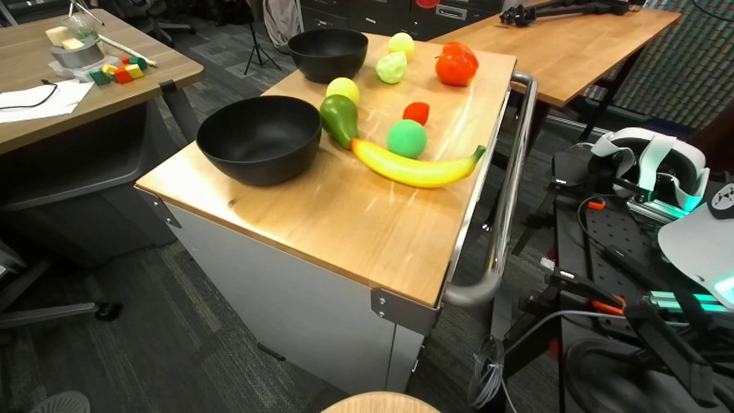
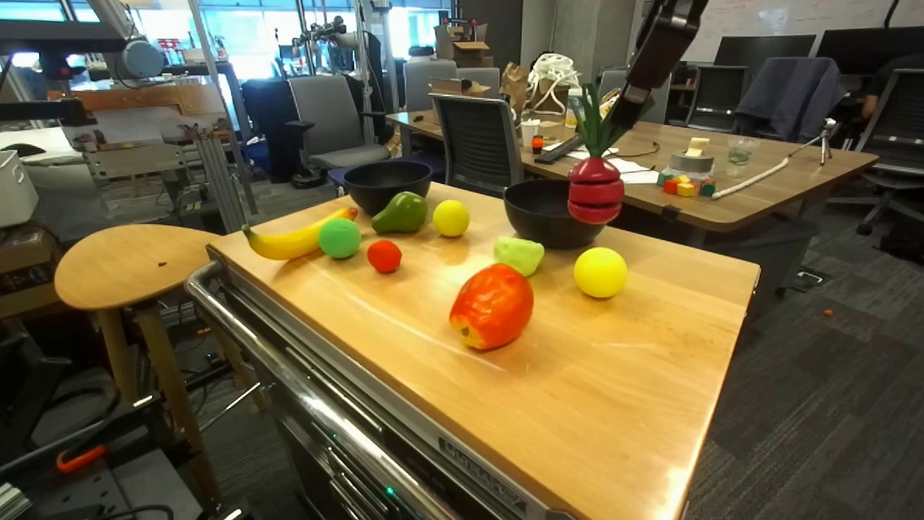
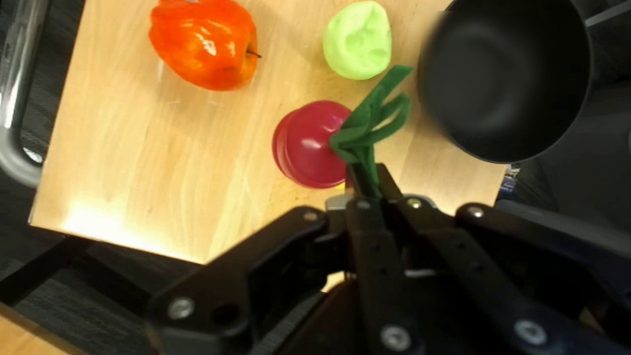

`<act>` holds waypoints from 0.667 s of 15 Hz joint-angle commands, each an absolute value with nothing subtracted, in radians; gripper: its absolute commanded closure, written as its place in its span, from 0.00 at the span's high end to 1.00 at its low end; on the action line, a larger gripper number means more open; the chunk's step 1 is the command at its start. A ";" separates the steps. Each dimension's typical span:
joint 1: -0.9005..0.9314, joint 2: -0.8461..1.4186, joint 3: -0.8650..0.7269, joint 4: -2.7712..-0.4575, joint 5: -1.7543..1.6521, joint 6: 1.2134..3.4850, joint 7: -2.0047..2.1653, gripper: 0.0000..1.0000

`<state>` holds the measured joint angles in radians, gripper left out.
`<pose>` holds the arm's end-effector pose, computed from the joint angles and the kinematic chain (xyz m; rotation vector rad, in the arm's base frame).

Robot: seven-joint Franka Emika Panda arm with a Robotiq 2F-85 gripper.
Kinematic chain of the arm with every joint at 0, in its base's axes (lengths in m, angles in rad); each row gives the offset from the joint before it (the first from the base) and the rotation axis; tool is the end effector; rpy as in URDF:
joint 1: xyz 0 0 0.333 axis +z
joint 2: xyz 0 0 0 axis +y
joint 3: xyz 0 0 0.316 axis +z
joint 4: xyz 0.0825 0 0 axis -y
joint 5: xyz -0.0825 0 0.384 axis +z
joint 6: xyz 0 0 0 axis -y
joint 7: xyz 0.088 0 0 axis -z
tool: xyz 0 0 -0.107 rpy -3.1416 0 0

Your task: Take the fruit and vegetable toys out of the black bowls and put them on the counter

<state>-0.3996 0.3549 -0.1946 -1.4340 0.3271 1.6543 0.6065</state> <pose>0.5686 -0.3238 0.4869 -2.3432 1.6756 0.1863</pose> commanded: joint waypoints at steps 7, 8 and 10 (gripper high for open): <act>-0.295 0.430 -0.276 -1.473 0.142 1.736 0.680 0.01; -0.280 0.442 -0.284 -1.473 0.095 1.743 0.703 0.01; -0.259 0.465 -0.296 -1.469 0.013 1.742 0.738 0.01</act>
<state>-0.3056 0.4461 -0.2605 -1.4739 0.1094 1.7258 0.6812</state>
